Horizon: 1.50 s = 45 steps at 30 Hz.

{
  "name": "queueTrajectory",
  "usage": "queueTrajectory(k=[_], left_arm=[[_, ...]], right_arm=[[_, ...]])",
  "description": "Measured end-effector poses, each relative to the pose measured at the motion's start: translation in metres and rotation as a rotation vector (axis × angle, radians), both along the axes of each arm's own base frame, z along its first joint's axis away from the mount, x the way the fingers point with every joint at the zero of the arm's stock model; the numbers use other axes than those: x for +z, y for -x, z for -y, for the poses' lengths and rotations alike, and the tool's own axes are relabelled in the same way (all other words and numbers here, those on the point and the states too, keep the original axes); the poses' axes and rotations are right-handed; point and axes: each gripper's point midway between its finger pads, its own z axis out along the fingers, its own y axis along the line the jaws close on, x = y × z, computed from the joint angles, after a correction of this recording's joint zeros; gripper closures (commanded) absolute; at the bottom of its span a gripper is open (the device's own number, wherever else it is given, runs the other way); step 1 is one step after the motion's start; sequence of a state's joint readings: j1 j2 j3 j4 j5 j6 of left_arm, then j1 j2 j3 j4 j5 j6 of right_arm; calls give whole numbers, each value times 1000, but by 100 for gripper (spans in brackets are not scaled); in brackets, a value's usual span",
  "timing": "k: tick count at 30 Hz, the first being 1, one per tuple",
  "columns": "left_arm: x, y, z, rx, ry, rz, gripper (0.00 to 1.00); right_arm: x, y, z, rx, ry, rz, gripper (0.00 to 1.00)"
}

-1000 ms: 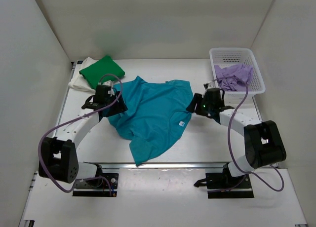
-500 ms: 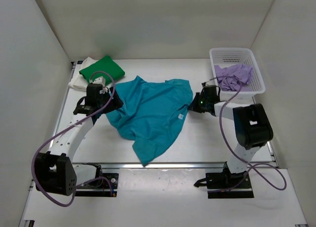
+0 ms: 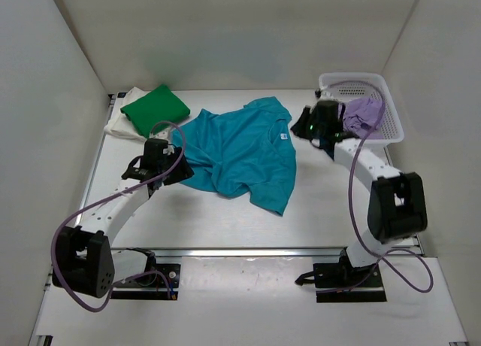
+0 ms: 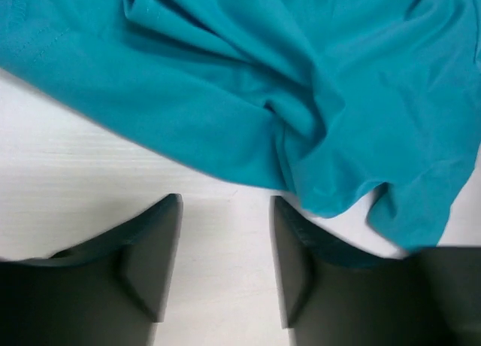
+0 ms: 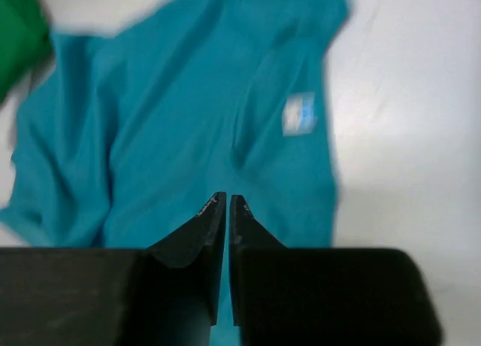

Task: Fold and stack the t-shirts
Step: Flatten out the tshirt

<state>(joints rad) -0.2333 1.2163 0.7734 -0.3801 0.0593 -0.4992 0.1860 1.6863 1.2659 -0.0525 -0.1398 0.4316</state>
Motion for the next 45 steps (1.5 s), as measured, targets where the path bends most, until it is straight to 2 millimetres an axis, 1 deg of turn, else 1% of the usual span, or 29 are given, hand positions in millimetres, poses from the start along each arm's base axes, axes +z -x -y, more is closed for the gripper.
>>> queueTrajectory(k=[1,2,3,4,5,6,7,8,9,10,12,14,16,18,25,29,30,33,36,39,40,43,45], left_arm=[[-3,3,1,2,5,-9,59],[-7,5,0,11,14,-14,70],[-9,6,-2,23,18,-16,73],[-12,9,-7,38,20,-16,79],[-13,12,-11,54,21,-16,81],[-13,14,-15,70,26,-13,80],[-13,15,-18,82,29,-9,80],[-12,15,-20,94,34,0,78],[-11,15,-21,102,41,7,75],[-10,14,-21,105,47,13,72],[-12,14,-19,113,65,15,70],[-17,15,-17,119,83,6,69],[-23,17,-16,122,91,-12,69],[-24,18,-15,125,95,-18,68],[-19,17,-16,136,116,5,67],[-17,15,-15,135,124,15,67],[-17,14,-14,135,126,17,67],[-16,14,-14,136,129,20,67],[-16,13,-14,137,130,21,63],[-16,12,-15,143,133,23,54],[-16,12,-15,146,134,22,48],[-18,10,-17,160,141,18,44],[-23,7,-19,173,146,14,43]], right_arm=[[-15,25,-8,24,8,-41,100],[-33,56,-19,59,11,-80,100],[-50,82,-26,88,17,-116,100],[-69,111,-31,118,32,-164,100],[-89,143,-37,158,51,-221,100],[-106,170,-39,186,70,-268,88],[-118,191,-39,201,81,-308,76],[-127,210,-37,211,83,-330,72],[-133,225,-35,216,78,-341,66],[-137,239,-33,214,64,-350,64],[-146,259,-28,206,34,-357,64],[-158,275,-25,190,-6,-382,63],[-158,278,-28,175,-65,-372,63],[-157,278,-30,154,-114,-364,63],[-159,290,-38,106,-324,-363,68],[-159,293,-47,95,-395,-387,73],[-159,294,-48,91,-409,-394,72],[-160,293,-51,73,-450,-415,75],[-161,288,-49,47,-474,-423,75],[-161,282,-45,19,-487,-416,74],[-161,281,-45,15,-489,-419,74],[-159,275,-47,15,-493,-424,74],[-160,273,-49,20,-494,-430,77]])
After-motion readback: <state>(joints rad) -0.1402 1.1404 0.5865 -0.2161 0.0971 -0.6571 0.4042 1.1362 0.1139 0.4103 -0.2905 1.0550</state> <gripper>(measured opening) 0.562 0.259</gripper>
